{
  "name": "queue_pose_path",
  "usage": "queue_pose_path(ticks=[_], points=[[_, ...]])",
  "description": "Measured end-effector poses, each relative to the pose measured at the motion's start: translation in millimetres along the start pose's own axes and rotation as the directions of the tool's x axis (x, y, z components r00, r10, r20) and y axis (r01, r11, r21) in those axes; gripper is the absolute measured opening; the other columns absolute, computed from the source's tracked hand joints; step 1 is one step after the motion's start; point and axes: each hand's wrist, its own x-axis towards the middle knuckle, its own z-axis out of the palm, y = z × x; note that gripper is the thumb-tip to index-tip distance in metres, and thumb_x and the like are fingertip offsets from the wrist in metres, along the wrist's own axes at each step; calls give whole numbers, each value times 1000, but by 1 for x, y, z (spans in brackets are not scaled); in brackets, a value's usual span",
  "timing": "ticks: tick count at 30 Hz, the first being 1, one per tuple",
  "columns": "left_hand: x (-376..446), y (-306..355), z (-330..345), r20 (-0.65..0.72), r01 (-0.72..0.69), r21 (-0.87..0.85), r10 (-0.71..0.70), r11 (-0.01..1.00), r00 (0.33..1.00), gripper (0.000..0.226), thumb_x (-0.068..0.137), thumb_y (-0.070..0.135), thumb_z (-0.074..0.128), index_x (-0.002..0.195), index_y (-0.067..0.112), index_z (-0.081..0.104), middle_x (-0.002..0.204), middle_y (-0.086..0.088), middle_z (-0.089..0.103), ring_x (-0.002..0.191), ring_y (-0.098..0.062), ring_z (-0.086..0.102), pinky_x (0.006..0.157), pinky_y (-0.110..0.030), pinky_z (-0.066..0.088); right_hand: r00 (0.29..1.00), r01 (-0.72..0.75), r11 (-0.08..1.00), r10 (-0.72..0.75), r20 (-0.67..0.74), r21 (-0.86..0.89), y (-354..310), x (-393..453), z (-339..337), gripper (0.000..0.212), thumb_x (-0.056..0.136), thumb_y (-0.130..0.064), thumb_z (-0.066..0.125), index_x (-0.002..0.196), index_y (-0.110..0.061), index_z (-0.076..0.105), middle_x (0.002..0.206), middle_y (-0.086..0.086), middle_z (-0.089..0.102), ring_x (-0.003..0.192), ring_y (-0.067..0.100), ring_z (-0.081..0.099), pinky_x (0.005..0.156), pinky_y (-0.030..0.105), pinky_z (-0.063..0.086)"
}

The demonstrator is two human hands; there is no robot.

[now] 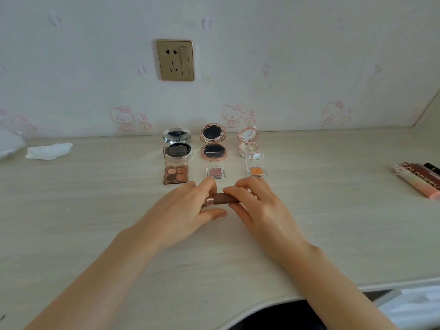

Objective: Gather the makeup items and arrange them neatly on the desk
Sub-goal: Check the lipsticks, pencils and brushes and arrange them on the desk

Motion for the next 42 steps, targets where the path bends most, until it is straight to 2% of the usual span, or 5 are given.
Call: queue_pose_path(ticks=[7,17,20,25,42], points=[[3,-11,2,-97,-10,-122,-2,992,995,32,80,56,61,89,36,38,73,8,47,66,-6,45,56,-25,31,983,-142,987,150,-108,80,9,2,-2,28,83,8,63,109,-3,64,106,8,60,100,28,58,83,29,45],[3,-12,8,-97,17,-500,-75,866,992,14,94,38,50,92,32,38,65,10,47,56,-9,37,56,-25,35,886,-391,859,448,-116,331,13,-1,-1,25,88,-13,63,109,-21,52,100,-4,65,86,3,54,71,11,40],[3,-3,6,-67,43,-585,-101,810,993,9,97,28,48,94,22,42,71,3,57,67,-16,51,69,-42,46,847,-407,777,517,-119,480,12,1,-5,20,84,-8,64,98,-22,58,90,-6,67,81,10,58,72,19,46],[5,15,3,-78,47,-693,-140,720,987,5,92,14,60,92,11,57,86,-8,70,77,-14,64,73,-25,52,757,-503,559,653,25,659,20,2,-21,16,89,-11,58,91,-27,61,86,-4,71,90,12,63,80,34,53],[142,100,20,-48,120,-622,-190,774,981,7,80,18,73,83,17,67,80,4,74,84,-15,70,87,-46,54,701,-620,593,713,23,514,132,4,-69,32,83,-1,64,95,-29,58,83,-7,72,82,8,70,77,36,56]])
